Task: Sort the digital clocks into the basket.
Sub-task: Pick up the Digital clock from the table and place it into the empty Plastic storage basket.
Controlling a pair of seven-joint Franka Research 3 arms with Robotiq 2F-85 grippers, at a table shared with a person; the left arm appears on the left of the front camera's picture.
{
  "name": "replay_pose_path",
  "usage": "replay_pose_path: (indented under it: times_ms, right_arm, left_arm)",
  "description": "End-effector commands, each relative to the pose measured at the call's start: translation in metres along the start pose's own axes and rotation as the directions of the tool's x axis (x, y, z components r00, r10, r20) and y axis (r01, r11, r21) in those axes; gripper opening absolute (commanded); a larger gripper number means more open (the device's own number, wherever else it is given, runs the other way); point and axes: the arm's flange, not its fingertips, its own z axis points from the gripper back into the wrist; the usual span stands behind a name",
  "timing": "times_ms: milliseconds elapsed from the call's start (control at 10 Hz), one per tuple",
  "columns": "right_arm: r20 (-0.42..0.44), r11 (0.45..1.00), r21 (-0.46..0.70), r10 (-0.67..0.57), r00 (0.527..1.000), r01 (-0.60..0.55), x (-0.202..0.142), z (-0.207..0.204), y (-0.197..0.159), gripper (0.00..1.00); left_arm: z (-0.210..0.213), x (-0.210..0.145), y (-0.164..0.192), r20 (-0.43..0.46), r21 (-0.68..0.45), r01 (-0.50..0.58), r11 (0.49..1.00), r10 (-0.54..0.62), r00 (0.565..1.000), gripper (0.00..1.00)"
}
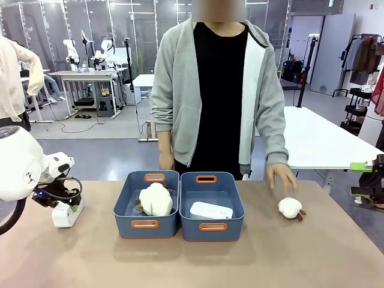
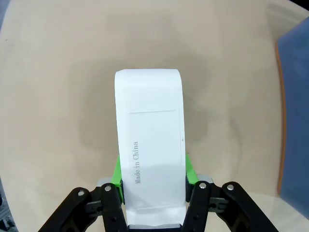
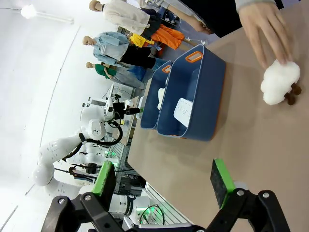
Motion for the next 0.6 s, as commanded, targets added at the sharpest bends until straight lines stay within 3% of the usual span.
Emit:
replay_pose_path:
  times_ms: [0, 300, 400, 500]
  right_arm:
    - [-0.015, 1.0, 0.0, 0.016, 1.0, -0.016, 0.0, 0.002, -0.001, 1.0]
    - [-0.015, 1.0, 0.0, 0.016, 1.0, -0.016, 0.0, 0.002, -0.001, 1.0]
    - [-0.015, 1.0, 0.0, 0.016, 1.0, -0.016, 0.0, 0.002, -0.001, 1.0]
    - [-0.015, 1.0, 0.0, 0.016, 1.0, -0.016, 0.0, 0.002, -0.001, 1.0]
  left_arm:
    - [0.024, 0.004, 0.003, 0.009, -0.066, 0.015, 0.998, -0.014, 1.0, 0.0]
    - [0.125, 0.004, -0.003, -0.083, -0.311, 0.111, 0.944, -0.143, 0.986, 0.0]
    - [0.158, 0.005, -0.008, -0.026, -0.386, 0.147, 0.911, -0.17, 0.985, 0.0]
    - [0.185, 0.008, -0.015, 0.02, -0.546, 0.136, 0.827, -0.15, 0.989, 0.0]
